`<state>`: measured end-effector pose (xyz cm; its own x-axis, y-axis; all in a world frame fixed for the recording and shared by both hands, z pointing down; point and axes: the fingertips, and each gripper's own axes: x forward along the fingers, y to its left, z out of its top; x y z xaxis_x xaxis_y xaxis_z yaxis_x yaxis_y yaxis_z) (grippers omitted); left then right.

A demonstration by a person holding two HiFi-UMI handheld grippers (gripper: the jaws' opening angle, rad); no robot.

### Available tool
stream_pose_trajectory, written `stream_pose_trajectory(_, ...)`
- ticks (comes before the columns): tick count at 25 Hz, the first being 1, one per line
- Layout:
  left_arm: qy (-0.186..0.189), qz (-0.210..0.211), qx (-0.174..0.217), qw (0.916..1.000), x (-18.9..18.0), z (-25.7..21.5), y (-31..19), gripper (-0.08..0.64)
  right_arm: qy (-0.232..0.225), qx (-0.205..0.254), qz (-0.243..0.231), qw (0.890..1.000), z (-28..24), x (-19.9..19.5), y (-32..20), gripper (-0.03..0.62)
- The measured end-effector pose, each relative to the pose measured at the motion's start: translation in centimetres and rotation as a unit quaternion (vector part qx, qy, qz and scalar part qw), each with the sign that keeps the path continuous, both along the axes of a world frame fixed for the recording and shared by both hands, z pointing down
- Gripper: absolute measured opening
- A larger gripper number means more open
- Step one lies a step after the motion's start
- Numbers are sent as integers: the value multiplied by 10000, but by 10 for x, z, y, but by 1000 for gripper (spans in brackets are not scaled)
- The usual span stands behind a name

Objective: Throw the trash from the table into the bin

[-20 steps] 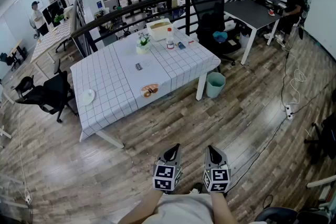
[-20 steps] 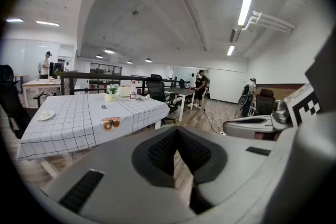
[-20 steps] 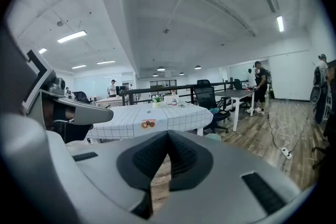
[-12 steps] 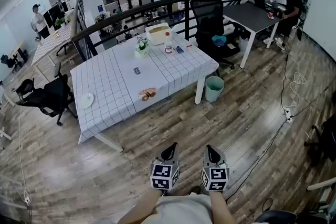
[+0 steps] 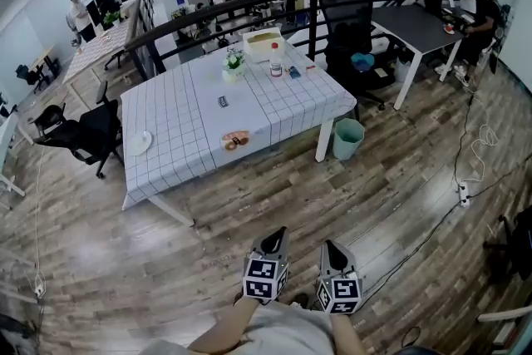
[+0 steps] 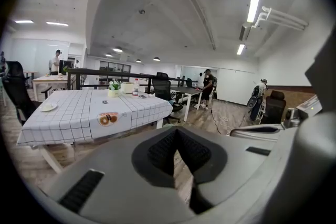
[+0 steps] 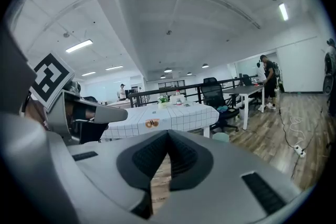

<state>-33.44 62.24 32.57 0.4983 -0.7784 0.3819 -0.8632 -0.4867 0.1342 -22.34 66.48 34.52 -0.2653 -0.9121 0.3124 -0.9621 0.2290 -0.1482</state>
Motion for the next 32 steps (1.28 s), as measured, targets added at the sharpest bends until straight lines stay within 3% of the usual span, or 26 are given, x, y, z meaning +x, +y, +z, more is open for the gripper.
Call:
stream_pose_trajectory(7, 252, -122, -67, 9996, 15, 1, -7, 26, -352, -231, 171, 9990, 16, 39, -8, -6)
stream_pose_trajectory(11, 253, -207, -155, 9993, 15, 13, -33, 26, -225, -340, 192, 9990, 30, 51, -29, -6)
stream_pose_trajectory(15, 262, -127, -192, 9994, 26, 14, -77, 25, -5, -404, 65, 9992, 34, 52, -67, -6)
stream_pose_trajectory(23, 392, 260, 134, 9988, 61, -16, -178, 25, 183, -238, 11, 9995, 19, 52, -157, -6)
stream_pose_trajectory(32, 294, 420, 169, 9985, 46, -15, -260, 25, 150, -246, 165, 9994, 30, 37, -241, -6)
